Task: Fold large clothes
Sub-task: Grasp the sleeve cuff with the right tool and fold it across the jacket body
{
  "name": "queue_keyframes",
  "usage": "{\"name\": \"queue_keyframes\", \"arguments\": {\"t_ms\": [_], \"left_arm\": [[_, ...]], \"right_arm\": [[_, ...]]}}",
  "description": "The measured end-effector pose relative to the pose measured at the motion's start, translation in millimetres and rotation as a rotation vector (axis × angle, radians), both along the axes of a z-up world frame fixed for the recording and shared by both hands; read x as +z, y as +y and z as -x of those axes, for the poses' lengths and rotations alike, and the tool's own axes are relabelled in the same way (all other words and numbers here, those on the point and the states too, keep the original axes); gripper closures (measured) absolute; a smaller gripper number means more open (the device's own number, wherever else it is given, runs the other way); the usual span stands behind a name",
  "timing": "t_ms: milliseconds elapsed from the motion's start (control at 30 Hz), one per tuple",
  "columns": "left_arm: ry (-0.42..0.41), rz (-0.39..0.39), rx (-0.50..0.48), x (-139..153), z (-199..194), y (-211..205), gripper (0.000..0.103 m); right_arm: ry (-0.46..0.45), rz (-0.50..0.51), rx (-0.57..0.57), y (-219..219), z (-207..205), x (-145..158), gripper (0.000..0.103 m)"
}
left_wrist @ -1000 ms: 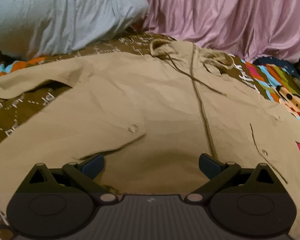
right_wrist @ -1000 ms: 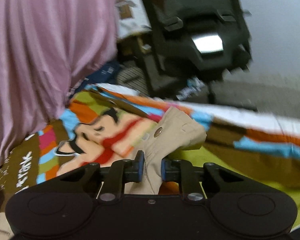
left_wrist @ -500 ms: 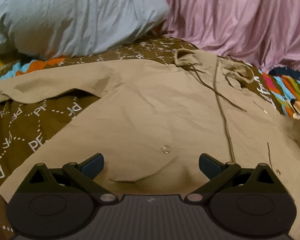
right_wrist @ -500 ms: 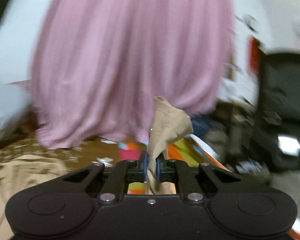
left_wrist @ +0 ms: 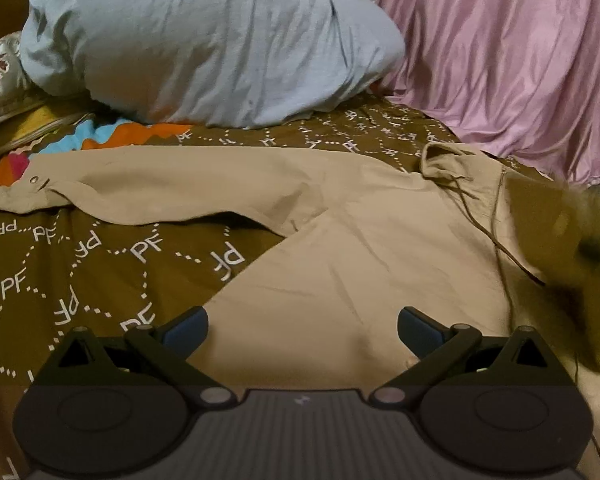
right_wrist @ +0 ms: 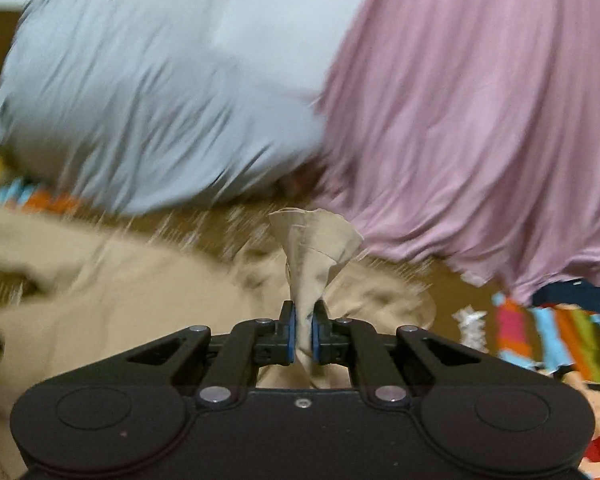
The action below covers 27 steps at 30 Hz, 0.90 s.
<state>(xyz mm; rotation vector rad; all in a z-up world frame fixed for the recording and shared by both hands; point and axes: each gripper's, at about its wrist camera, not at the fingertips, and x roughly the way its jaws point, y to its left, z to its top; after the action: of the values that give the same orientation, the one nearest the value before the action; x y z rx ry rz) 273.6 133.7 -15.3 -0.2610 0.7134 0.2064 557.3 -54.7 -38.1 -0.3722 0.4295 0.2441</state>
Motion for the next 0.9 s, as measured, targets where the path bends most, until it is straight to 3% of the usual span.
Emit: {"name": "queue_keyframes", "arguments": {"t_ms": [100,167,233,333,367,433,500,600,700,800,867,900], "left_arm": [[-0.004,0.022,0.005,-2,-2,4,0.0],[-0.017,0.036,-0.007,-4,-2,5,0.0],[-0.045,0.059,-0.029,-6,-1,3,0.0],[-0.112,0.118,-0.079,-9,-2,-2,0.0],[-0.131,0.137,-0.099,-11,-4,-6,0.0],[-0.144,0.154,-0.145,-19,-13,-20,0.0],[-0.111,0.142,-0.173,-29,-27,-35,0.0],[-0.082,0.091,-0.203,-41,-46,-55,0.0],[-0.045,0.02,-0.229,-51,-60,-76,0.0],[-0.024,-0.09,-0.273,-57,-64,-93,0.0],[-0.01,-0.123,-0.277,-62,-64,-99,0.0],[-0.01,-0.129,-0.277,-63,-64,-99,0.0]], "right_arm": [[0.08,0.037,0.053,19,5,-38,0.089],[0.148,0.03,0.094,28,8,-58,0.076],[0.208,-0.005,0.154,28,18,-64,0.056],[0.222,-0.025,0.213,17,47,-58,0.032],[0.218,-0.037,0.217,8,56,-52,0.029],[0.206,-0.058,0.171,-20,65,-40,0.018],[0.189,-0.063,0.07,-54,63,-34,0.015],[0.183,-0.085,-0.206,-115,47,-36,0.016],[0.194,-0.155,-0.453,-174,24,-55,0.023],[0.236,-0.263,-0.544,-210,12,-76,0.03],[0.257,-0.353,-0.562,-224,12,-88,0.047],[0.269,-0.393,-0.557,-227,13,-91,0.063]]}}
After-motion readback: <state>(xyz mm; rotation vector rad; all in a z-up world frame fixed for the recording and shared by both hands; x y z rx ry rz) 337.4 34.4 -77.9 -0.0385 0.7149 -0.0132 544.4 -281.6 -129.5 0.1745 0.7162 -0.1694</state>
